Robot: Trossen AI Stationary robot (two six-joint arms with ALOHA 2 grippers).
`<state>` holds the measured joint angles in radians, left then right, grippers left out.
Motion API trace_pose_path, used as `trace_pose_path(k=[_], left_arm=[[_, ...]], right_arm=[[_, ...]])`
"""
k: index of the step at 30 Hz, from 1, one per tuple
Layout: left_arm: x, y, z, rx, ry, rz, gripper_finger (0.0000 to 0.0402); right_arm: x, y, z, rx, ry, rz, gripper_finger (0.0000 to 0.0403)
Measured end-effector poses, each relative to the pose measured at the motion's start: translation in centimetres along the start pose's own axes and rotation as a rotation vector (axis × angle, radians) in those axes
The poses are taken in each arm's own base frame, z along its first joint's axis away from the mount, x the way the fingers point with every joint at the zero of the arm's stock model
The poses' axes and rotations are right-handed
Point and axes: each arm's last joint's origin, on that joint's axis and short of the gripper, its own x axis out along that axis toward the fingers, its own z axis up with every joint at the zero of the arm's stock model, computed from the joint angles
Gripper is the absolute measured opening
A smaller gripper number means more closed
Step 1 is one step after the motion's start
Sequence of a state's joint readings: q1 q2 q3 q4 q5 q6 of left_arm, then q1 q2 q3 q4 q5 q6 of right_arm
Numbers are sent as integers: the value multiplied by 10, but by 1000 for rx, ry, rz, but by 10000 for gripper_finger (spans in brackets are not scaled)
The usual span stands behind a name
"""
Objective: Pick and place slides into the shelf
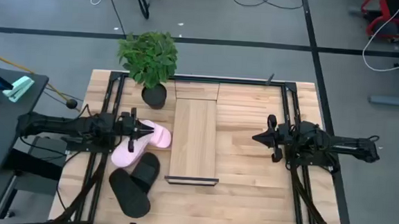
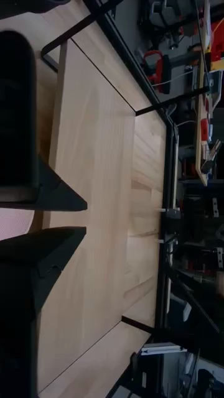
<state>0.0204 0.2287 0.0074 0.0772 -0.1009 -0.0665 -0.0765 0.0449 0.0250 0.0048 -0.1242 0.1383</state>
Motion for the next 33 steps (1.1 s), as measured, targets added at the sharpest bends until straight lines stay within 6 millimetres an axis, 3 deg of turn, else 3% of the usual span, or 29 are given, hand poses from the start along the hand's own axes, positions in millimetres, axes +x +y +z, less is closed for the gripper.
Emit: trace_pose_path(k=[33], left_arm=[[0,0,0,0,0,0,62]], right_arm=[[0,0,0,0,0,0,13]])
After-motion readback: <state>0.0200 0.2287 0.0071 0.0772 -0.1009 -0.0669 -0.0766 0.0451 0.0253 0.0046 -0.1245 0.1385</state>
